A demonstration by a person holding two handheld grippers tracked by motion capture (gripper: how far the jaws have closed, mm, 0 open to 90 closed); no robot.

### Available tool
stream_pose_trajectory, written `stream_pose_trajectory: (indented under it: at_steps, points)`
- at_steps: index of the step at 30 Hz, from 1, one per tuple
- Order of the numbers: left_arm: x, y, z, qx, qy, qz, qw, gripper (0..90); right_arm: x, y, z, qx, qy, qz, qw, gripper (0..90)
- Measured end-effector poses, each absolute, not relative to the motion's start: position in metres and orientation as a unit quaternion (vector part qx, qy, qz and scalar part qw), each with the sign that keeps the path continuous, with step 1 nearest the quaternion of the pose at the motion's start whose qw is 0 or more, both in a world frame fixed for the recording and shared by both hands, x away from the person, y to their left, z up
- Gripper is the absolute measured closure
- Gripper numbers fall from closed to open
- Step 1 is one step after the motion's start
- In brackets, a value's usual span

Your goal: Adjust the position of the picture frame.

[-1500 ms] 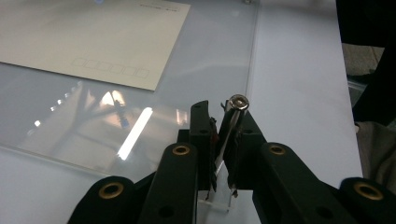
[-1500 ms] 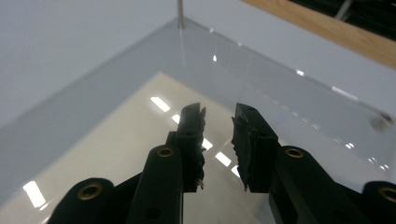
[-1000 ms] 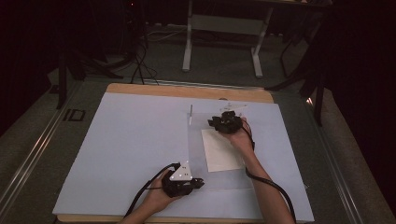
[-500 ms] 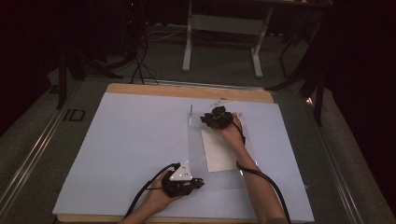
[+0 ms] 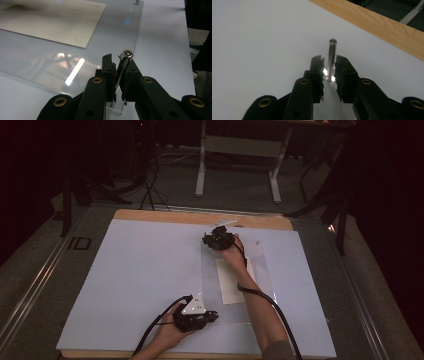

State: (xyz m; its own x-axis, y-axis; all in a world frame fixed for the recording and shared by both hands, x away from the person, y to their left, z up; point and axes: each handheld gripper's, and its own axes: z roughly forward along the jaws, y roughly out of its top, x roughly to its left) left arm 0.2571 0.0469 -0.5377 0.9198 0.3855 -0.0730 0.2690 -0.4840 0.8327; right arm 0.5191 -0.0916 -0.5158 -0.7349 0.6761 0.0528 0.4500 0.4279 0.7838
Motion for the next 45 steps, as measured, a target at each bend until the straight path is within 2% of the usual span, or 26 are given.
stream_pose_trajectory:
  at_steps: [8, 30, 36, 45]
  points:
    - [0.255, 0.046, -0.538, 0.858, 0.194, 0.068, 0.47, 82.8, 0.528, -0.078, -0.523, 0.356, 0.833, 0.399, 0.145, 83.1]
    - [0.252, 0.043, -0.539, 0.861, 0.207, 0.082, 0.458, 83.8, 0.529, -0.074, -0.533, 0.363, 0.832, 0.391, 0.151, 85.2]
    - [0.254, 0.054, -0.531, 0.837, 0.227, 0.074, 0.492, 84.0, 0.529, -0.073, -0.528, 0.365, 0.83, 0.389, 0.16, 85.5]
    - [0.254, 0.075, -0.517, 0.82, 0.244, 0.082, 0.512, 83.3, 0.528, -0.084, -0.511, 0.379, 0.817, 0.394, 0.185, 84.5]
